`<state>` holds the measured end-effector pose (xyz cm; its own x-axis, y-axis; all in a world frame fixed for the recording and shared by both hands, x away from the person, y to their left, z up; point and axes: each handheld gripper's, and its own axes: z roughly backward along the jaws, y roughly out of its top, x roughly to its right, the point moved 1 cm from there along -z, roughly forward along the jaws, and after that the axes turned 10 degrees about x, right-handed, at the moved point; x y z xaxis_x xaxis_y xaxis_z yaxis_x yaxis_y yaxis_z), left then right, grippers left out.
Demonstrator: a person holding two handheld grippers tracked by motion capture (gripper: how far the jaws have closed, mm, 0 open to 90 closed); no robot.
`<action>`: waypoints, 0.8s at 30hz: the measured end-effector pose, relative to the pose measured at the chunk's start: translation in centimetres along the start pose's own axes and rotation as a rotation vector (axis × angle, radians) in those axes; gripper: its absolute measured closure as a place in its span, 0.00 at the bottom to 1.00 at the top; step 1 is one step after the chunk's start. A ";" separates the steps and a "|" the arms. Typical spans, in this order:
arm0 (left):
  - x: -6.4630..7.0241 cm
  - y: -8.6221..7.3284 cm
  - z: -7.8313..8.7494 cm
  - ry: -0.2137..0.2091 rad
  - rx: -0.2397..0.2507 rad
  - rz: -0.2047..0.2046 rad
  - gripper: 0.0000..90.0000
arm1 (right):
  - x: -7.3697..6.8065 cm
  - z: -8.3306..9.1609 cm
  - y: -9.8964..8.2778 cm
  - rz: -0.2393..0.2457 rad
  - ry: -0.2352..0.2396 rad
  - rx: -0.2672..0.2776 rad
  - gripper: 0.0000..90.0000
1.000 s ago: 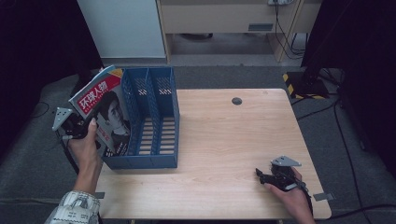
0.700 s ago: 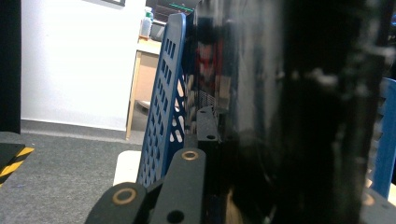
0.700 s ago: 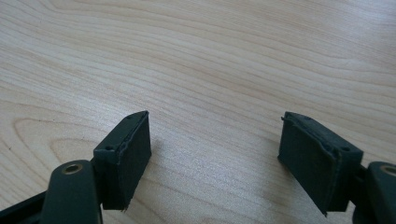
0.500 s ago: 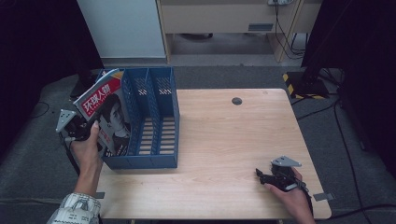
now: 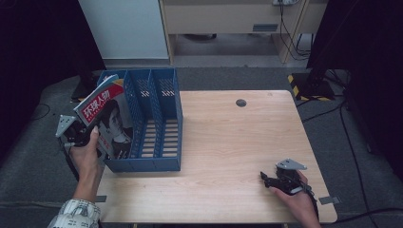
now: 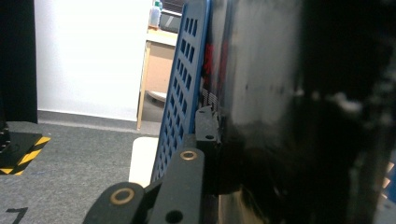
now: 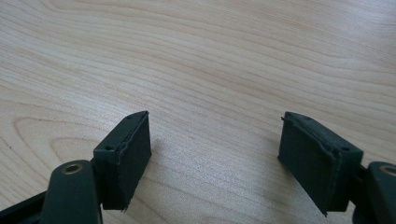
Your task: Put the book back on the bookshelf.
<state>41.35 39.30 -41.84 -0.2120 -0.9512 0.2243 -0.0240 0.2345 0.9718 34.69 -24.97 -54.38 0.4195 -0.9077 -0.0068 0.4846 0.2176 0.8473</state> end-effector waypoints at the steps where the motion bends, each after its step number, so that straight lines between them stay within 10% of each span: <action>1: 0.0 -0.1 0.0 0.002 -0.003 -0.001 0.94 | 0.0 0.0 0.0 0.002 0.000 0.000 0.28; 24: -0.2 -0.2 0.8 0.004 -0.032 0.021 0.93 | 0.0 0.0 0.0 -0.002 -0.001 0.001 0.28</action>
<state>40.65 39.56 -42.16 -0.2085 -0.9470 0.2444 0.0118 0.2475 0.9688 34.69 -24.96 -54.38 0.4179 -0.9085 -0.0079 0.4848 0.2156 0.8477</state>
